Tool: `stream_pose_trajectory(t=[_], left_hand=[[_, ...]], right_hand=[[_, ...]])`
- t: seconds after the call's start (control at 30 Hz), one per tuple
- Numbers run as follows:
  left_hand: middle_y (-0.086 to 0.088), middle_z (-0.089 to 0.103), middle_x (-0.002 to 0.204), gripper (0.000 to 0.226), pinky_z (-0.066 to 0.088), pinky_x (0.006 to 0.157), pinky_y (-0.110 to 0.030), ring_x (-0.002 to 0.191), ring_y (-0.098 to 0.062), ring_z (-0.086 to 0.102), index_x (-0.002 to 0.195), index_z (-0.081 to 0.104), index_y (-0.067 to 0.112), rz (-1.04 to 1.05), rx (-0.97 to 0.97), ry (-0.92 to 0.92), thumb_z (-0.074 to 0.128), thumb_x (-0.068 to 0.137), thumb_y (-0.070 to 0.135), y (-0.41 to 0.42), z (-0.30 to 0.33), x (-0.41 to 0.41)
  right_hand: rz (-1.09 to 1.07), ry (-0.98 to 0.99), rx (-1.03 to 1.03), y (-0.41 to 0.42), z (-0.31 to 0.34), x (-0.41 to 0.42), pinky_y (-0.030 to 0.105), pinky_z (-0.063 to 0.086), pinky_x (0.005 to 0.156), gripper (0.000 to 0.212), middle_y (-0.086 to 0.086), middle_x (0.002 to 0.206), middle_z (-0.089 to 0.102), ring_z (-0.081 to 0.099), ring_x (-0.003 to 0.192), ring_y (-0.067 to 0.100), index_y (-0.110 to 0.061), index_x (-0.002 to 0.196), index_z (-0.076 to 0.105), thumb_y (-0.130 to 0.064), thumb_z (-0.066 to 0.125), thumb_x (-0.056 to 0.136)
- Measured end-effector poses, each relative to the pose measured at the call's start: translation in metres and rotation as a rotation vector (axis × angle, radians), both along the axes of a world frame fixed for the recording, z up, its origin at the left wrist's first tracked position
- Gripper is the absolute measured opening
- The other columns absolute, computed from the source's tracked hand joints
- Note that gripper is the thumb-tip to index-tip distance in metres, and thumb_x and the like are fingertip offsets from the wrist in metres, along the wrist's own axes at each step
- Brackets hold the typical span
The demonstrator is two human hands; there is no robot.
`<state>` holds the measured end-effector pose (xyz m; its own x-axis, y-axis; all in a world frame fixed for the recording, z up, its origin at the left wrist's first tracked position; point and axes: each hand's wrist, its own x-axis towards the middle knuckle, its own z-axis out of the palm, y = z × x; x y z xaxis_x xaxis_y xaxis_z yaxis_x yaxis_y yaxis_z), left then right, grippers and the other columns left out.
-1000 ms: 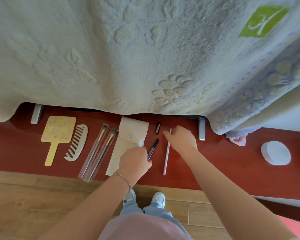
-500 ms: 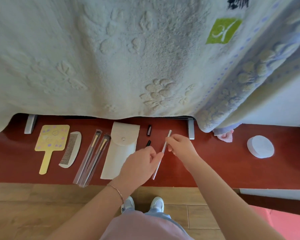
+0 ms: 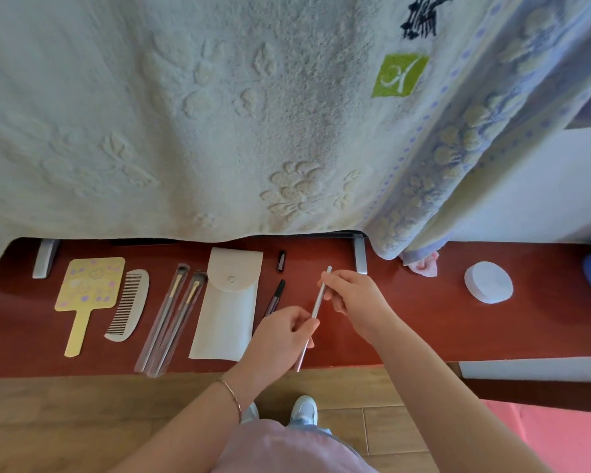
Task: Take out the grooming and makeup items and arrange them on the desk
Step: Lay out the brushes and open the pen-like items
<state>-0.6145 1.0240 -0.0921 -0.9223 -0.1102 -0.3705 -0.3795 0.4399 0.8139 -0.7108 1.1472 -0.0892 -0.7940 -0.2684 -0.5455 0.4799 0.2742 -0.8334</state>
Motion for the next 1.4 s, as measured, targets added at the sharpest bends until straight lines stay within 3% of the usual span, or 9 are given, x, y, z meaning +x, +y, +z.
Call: stream_pose_trajectory(t=[0.13,0.23,0.3,0.5,0.7,0.9,1.03,1.2,1.4], left_hand=[[0.01,0.066,0.069,0.017,0.053,0.071,-0.019,0.066,0.001,0.063,0.081,0.059,0.024,-0.135,0.007,-0.051,0.05,0.092,0.033,0.004,-0.008,0.02],[0.009,0.066,0.066,0.015,0.053,0.065,-0.015,0.059,0.003,0.061,0.08,0.059,0.024,-0.022,0.051,-0.084,0.052,0.091,0.032,0.006,-0.017,0.032],[0.007,0.065,0.067,0.017,0.054,0.065,-0.018,0.062,-0.002,0.062,0.081,0.058,0.022,0.021,-0.036,-0.076,0.054,0.09,0.036,0.003,-0.023,0.029],[0.008,0.053,0.07,0.02,0.041,0.057,-0.013,0.062,-0.007,0.054,0.088,0.049,0.02,-0.123,-0.391,-0.071,0.044,0.095,0.038,-0.006,-0.029,0.0],[-0.004,0.065,0.086,0.031,0.052,0.067,-0.025,0.078,-0.019,0.066,0.104,0.052,0.01,-0.221,-0.577,-0.133,0.041,0.097,0.038,-0.004,-0.04,-0.025],[-0.001,0.056,0.078,0.036,0.05,0.063,-0.024,0.077,-0.018,0.067,0.107,0.052,0.01,-0.245,-0.587,-0.174,0.039,0.096,0.042,-0.002,-0.047,-0.038],[-0.001,0.057,0.078,0.037,0.051,0.063,-0.025,0.075,-0.018,0.066,0.108,0.052,0.01,-0.249,-0.591,-0.171,0.039,0.096,0.043,-0.001,-0.051,-0.041],[0.002,0.053,0.072,0.039,0.047,0.058,-0.022,0.063,-0.013,0.056,0.105,0.053,0.01,-0.252,-0.58,-0.201,0.042,0.094,0.046,-0.001,-0.054,-0.045],[-0.002,0.06,0.078,0.038,0.05,0.062,-0.026,0.075,-0.019,0.066,0.103,0.054,0.01,-0.257,-0.586,-0.255,0.044,0.093,0.046,-0.001,-0.054,-0.048]], right_hand=[[-0.292,-0.059,-0.064,0.012,-0.002,-0.032,0.02,0.022,0.041,0.021,0.003,0.055,0.046,0.029,0.036,0.007,-0.009,0.074,0.059,-0.014,0.052,0.093],[-0.095,0.019,0.121,0.03,-0.002,-0.052,0.02,0.022,0.039,0.023,0.004,0.055,0.049,0.029,0.035,0.009,-0.009,0.075,0.06,-0.021,0.053,0.093],[0.056,0.022,0.254,0.029,-0.008,-0.054,0.019,0.026,0.041,0.024,0.002,0.054,0.051,0.033,0.04,0.01,-0.01,0.075,0.062,-0.027,0.056,0.091],[0.281,0.185,0.484,-0.009,-0.026,-0.054,0.025,0.039,0.058,0.029,0.002,0.061,0.058,0.053,0.06,0.014,-0.01,0.077,0.063,-0.036,0.055,0.088],[0.439,0.339,0.752,-0.035,-0.042,-0.068,0.03,0.038,0.068,0.035,0.01,0.081,0.056,0.058,0.086,0.03,-0.017,0.059,0.044,-0.032,0.045,0.09],[0.479,0.387,0.862,-0.044,-0.057,-0.073,0.031,0.041,0.066,0.03,0.014,0.099,0.065,0.061,0.093,0.034,-0.012,0.086,0.06,-0.035,0.042,0.09],[0.536,0.474,0.952,-0.049,-0.059,-0.069,0.034,0.045,0.068,0.035,0.012,0.105,0.065,0.062,0.095,0.033,-0.011,0.105,0.061,-0.036,0.038,0.094],[0.562,0.553,1.01,-0.052,-0.059,-0.061,0.037,0.044,0.077,0.037,0.012,0.107,0.065,0.06,0.1,0.033,-0.01,0.109,0.058,-0.037,0.035,0.096],[0.558,0.494,0.979,-0.05,-0.056,-0.061,0.038,0.047,0.078,0.04,0.012,0.104,0.065,0.06,0.097,0.033,-0.009,0.107,0.057,-0.042,0.037,0.095]])
